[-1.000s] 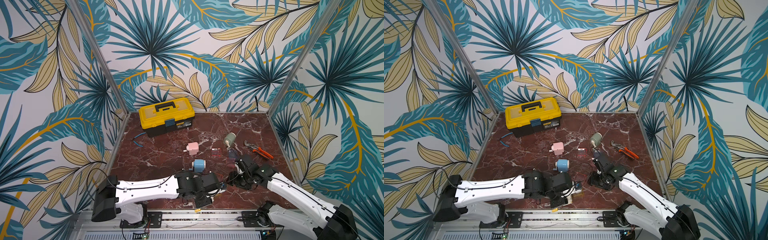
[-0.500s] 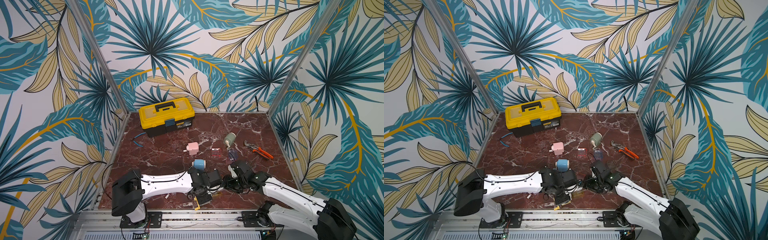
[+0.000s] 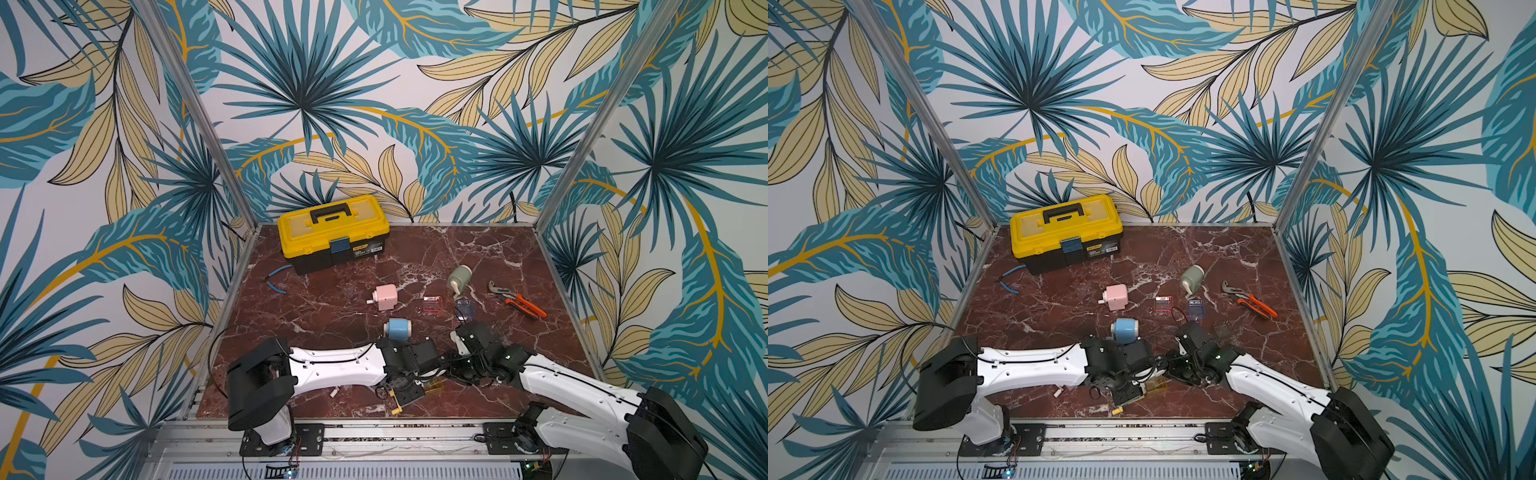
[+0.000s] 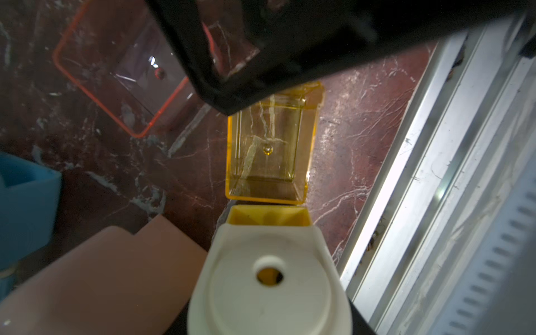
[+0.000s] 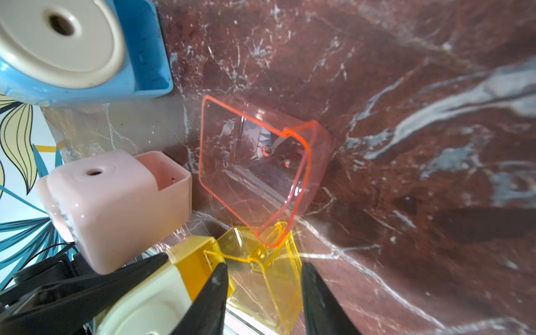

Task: Put the tray back into the pencil sharpener
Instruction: Close the container of the pencil sharpener.

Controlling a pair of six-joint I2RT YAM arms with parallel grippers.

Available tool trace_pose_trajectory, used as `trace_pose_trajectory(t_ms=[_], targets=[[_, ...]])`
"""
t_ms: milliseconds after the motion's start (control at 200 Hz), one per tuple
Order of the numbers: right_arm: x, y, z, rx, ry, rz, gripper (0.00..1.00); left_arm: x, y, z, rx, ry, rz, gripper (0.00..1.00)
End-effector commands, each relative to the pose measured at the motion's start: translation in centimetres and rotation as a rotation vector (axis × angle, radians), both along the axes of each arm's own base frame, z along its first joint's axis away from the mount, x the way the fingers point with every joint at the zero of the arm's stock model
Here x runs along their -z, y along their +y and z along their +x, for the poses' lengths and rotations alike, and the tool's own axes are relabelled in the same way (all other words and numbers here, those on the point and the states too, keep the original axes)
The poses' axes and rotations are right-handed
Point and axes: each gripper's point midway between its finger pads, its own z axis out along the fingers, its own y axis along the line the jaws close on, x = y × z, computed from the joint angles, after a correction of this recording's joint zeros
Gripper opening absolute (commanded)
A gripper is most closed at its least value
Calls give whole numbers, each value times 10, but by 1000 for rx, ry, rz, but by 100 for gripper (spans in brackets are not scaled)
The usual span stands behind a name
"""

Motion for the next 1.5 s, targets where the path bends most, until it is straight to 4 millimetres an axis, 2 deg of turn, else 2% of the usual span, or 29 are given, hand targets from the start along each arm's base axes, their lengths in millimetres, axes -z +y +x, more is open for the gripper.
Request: trace_pose_trajectory(t_ms=[0, 366, 601, 791, 921, 1122, 1237, 1407, 1492], targets=[[8, -2, -6, -7, 18, -8, 42, 1, -7, 6, 2, -26, -14, 28], [11, 7, -8, -8, 30, 56, 36, 3, -17, 4, 35, -32, -22, 46], [12, 19, -6, -26, 27, 108, 32, 4, -25, 1, 59, -37, -44, 46], [13, 26, -11, -64, 42, 123, 31, 7, -30, -2, 82, -48, -48, 46], [13, 17, -11, -42, 21, 92, 31, 6, -32, -6, 82, -35, -67, 47], [7, 3, -11, 14, -37, 80, 32, -5, -34, -13, 80, -12, -137, 47], [5, 0, -10, 21, -61, 84, 37, -7, -36, -18, 87, 10, -168, 48], [11, -9, -18, 13, -37, 39, 40, -5, -35, -16, 86, 1, -162, 55], [11, -12, -20, 5, -41, 19, 40, -3, -34, -15, 80, -7, -154, 63]])
